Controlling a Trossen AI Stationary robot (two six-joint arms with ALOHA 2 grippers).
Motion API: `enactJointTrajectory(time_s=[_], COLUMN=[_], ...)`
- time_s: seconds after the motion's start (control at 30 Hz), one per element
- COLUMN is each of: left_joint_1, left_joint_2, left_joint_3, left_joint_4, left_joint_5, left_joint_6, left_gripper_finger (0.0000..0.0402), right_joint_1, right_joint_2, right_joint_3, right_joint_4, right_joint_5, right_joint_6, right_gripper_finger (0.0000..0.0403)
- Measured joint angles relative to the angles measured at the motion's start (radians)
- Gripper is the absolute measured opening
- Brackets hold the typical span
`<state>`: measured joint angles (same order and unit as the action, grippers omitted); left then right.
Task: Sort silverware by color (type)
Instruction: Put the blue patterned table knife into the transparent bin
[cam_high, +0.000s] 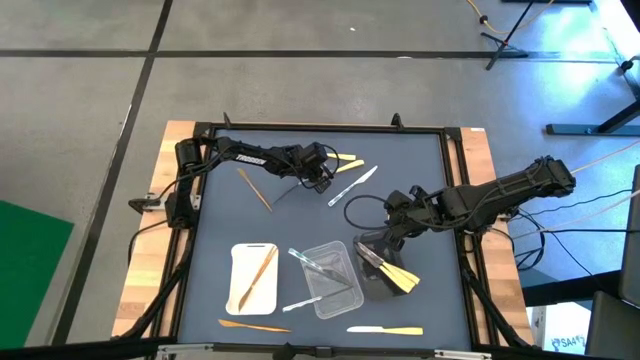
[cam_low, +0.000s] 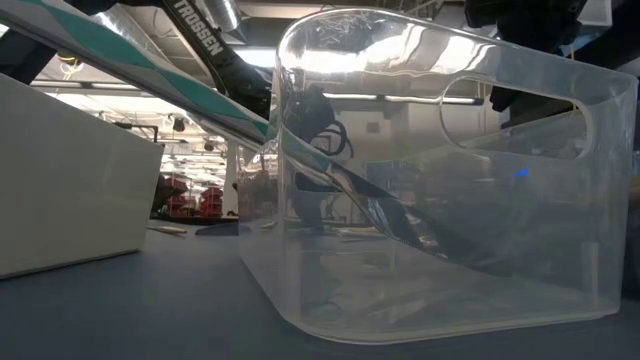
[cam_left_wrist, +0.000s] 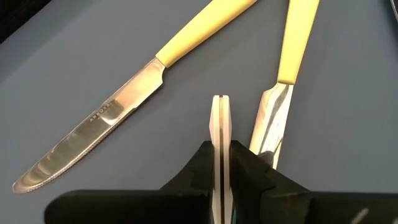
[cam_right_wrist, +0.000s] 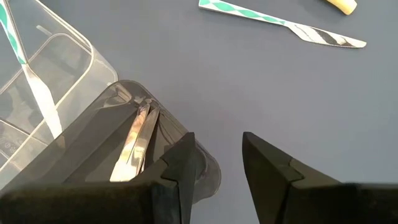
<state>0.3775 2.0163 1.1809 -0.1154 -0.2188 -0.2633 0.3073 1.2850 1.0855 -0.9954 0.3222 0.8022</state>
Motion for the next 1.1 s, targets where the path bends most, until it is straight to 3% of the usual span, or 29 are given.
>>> enactJointTrajectory(time_s=[0.23, 0.53, 0.8, 1.1], left_joint_1=[0.0, 0.0, -0.027, -0.164], left_joint_2=[-0.016, -0.141, -0.352, -0.628], left_joint_3=[0.0, 0.0, 0.0, 0.0], left_joint_4=[0.002, 0.004, 0.006, 0.006], left_joint_5=[0.006, 0.0, -0.014, -0.155], left_joint_6=[0.0, 0.001, 0.004, 0.089], left_gripper_finger=[0.0024, 0.0024, 0.0024, 0.0023], right_joint_1=[0.0, 0.0, 0.0, 0.0], right_joint_2=[0.0, 0.0, 0.0, 0.0], right_joint_3=[0.0, 0.0, 0.0, 0.0], right_joint_4=[0.0, 0.0, 0.001, 0.003], right_joint_5=[0.0, 0.0, 0.001, 0.002], right_joint_6=[0.0, 0.0, 0.0, 0.0], right_gripper_finger=[0.012, 0.012, 0.012, 0.012])
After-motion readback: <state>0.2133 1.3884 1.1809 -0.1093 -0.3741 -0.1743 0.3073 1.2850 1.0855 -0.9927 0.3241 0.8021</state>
